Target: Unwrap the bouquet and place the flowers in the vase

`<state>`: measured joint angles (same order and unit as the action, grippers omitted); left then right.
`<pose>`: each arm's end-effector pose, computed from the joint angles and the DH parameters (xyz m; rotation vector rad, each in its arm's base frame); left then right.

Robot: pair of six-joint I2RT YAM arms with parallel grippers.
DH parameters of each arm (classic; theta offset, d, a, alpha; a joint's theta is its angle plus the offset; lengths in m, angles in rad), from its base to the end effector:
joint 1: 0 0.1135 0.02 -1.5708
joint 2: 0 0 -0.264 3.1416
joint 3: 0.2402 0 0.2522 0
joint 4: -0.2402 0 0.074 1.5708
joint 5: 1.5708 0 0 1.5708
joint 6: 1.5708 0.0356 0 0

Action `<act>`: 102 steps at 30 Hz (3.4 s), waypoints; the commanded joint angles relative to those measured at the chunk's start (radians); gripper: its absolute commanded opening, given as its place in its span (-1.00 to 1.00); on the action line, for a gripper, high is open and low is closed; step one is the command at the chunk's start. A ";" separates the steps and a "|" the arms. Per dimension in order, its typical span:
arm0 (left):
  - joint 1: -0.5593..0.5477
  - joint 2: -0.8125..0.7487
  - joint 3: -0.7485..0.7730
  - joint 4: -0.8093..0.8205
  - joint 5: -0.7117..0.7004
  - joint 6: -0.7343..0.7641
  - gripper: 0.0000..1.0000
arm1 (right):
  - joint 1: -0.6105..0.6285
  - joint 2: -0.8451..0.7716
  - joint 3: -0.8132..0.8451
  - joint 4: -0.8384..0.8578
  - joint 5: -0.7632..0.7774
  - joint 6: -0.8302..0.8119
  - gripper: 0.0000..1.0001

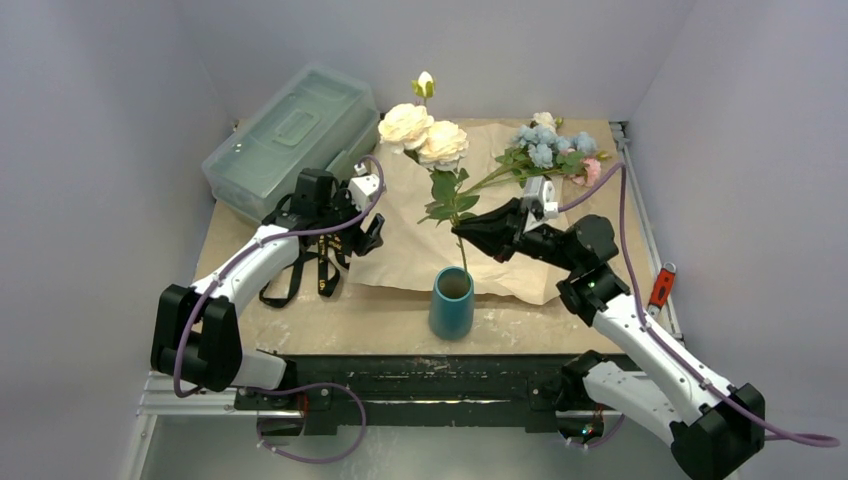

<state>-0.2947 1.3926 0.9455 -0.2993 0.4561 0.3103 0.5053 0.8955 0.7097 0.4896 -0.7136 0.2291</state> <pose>0.2804 -0.1015 0.2496 0.8948 2.0950 -0.5183 0.1664 0.1187 0.3635 -0.8132 1.1692 1.0626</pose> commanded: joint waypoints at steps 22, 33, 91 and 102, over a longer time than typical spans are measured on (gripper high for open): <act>0.025 -0.047 0.015 0.003 0.019 0.026 0.62 | 0.076 -0.076 -0.115 -0.154 0.022 -0.199 -0.44; 0.038 -0.010 0.021 0.030 0.025 -0.016 0.62 | 0.076 -0.152 -0.061 -0.313 0.051 -0.202 0.09; 0.165 -0.036 0.026 0.325 0.113 -0.329 0.71 | -0.307 1.073 0.952 -0.804 0.847 0.477 -0.11; 0.167 0.010 0.060 0.308 0.127 -0.282 0.71 | -0.344 1.215 1.013 -0.765 0.882 0.482 -0.16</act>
<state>-0.1371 1.3888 0.9531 -0.0063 0.5720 -0.0113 0.1783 2.0914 1.6650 -0.3149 0.1226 0.6933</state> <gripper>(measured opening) 0.854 0.427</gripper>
